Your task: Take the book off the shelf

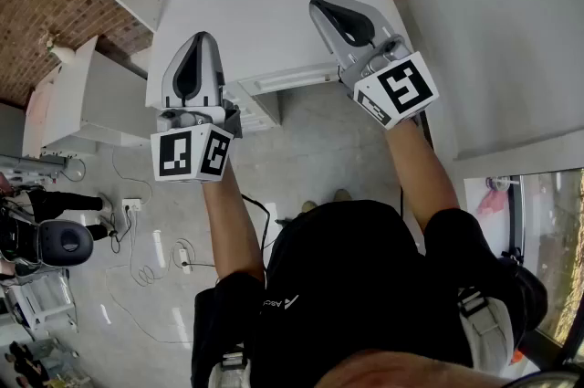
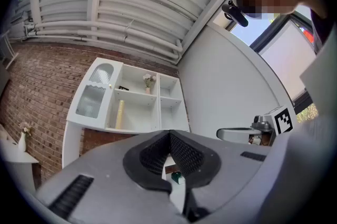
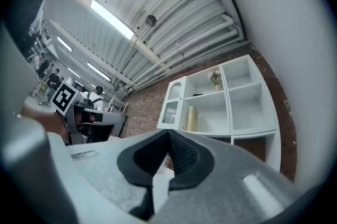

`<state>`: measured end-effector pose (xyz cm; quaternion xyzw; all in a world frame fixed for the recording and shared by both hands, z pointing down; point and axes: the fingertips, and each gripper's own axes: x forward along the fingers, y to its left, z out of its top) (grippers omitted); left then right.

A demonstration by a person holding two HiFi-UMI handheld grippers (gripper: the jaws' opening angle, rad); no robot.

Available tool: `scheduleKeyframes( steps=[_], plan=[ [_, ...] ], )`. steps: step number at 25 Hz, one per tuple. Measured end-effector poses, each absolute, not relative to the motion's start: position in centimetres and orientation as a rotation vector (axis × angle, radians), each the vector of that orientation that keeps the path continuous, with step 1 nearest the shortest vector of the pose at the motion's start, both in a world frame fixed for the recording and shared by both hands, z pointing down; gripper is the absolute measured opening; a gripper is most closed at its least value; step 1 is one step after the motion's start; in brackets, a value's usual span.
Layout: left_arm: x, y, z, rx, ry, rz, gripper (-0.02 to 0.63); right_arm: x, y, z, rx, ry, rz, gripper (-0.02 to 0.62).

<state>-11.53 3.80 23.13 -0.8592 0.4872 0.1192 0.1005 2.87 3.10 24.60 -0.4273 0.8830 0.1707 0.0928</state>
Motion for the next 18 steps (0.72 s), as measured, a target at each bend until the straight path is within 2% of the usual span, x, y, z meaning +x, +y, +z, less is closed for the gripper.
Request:
scheduleKeyframes(
  steps=[18],
  plan=[
    [-7.7, 0.0, 21.6, -2.436, 1.545, 0.341, -0.002, 7.7, 2.0, 25.2, -1.182, 2.603, 0.482, 0.001]
  ],
)
